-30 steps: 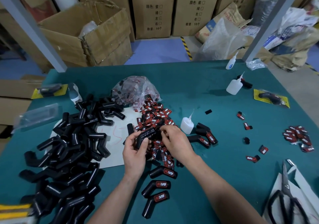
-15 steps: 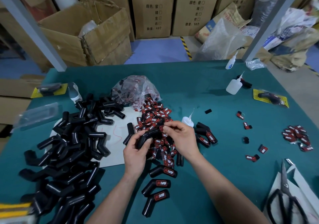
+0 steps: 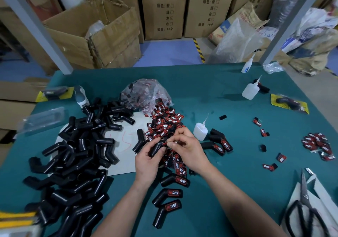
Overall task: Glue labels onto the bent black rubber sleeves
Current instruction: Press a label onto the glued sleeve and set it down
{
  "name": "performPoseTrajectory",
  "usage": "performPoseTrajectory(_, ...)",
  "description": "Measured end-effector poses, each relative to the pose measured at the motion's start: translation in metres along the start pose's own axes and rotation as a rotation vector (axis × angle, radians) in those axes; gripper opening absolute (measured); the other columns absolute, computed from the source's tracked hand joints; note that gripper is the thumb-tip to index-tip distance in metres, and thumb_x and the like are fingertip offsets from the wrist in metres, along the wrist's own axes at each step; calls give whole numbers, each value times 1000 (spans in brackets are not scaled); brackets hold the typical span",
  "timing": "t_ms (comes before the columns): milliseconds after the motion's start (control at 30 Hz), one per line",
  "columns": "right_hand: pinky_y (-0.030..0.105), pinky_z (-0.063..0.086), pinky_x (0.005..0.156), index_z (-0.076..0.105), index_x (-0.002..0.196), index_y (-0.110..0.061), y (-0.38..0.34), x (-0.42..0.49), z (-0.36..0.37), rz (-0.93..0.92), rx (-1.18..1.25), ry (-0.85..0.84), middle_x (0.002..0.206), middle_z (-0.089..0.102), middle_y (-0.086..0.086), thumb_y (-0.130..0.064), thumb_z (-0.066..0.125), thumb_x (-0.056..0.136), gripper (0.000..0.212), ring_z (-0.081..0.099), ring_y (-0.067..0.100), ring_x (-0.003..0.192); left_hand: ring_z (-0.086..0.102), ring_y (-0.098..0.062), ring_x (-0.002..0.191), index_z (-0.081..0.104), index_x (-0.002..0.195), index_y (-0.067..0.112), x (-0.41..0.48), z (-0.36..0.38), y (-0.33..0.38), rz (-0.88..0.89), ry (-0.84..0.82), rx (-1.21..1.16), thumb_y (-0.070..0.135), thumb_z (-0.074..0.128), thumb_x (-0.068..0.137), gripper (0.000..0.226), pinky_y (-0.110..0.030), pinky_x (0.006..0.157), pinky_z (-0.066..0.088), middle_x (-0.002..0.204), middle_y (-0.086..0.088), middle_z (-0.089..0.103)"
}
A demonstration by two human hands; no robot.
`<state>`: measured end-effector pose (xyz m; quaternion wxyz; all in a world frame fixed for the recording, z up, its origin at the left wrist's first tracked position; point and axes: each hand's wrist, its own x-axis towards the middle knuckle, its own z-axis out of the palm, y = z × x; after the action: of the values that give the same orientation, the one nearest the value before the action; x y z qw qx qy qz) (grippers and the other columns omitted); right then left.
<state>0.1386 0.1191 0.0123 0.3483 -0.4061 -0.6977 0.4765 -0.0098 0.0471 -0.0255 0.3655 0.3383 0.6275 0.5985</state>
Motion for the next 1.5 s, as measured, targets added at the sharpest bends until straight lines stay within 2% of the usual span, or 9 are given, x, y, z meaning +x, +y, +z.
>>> performPoseTrajectory(100,17,43,86,77,93,-26,-2,0,2,34,41,2,96,49,-25,-17,75,89,9,54,4,96,67,-1,115,73,108,46,1,-1,0,30,-2,42,9,81,88,43,-13,98,48,117,22,74)
performPoseTrajectory(267,21,45,86,78,92,-27,-2,0,2,28,15,34,98,50,-16,-16,77,89,12,55,6,96,67,-1,115,73,105,61,0,-2,2,43,-10,56,11,81,89,53,-16,101,49,117,22,73)
performPoseTrajectory(400,20,46,87,78,93,-27,-3,-1,3,8,1,40,96,50,-19,-16,77,88,12,56,8,96,67,-1,116,72,108,51,-1,-2,3,42,-11,62,12,82,88,45,-19,103,50,118,22,73)
performPoseTrajectory(633,17,44,87,79,94,-25,-1,-1,5,-3,-36,58,96,52,-14,-18,78,88,9,56,11,97,66,3,114,71,110,47,-3,-1,7,68,-9,80,12,82,87,43,-10,99,46,116,27,72)
performPoseTrajectory(1100,15,42,87,79,95,-15,-2,-2,6,-58,-94,75,98,53,-4,-12,77,88,8,55,7,95,69,-4,112,75,110,36,-2,0,3,62,13,28,6,79,89,36,-14,97,50,114,17,75)
performPoseTrajectory(1233,20,49,85,77,106,-22,-1,-1,7,-69,-24,63,104,53,-2,-12,78,88,21,57,9,92,72,-7,108,76,107,36,0,0,2,9,36,-47,5,79,89,36,-13,91,52,111,13,77)
performPoseTrajectory(1300,22,52,81,72,108,-32,-5,1,5,3,90,123,110,54,-7,-13,77,90,28,60,10,91,75,-11,102,79,103,38,1,0,2,-25,52,-112,5,79,89,35,-15,87,55,109,9,79)
performPoseTrajectory(1400,16,47,75,71,93,-35,-3,3,-2,71,86,230,103,61,-16,-21,71,94,13,61,5,86,77,-22,98,80,104,41,3,0,0,-69,62,-172,8,79,90,36,-23,87,59,106,0,80)
performPoseTrajectory(1500,15,46,71,70,86,-30,1,-1,2,55,60,110,104,60,-12,-25,71,92,7,61,7,93,77,-27,100,80,106,38,4,-1,0,-81,73,-181,11,79,90,31,-32,92,59,106,-4,80)
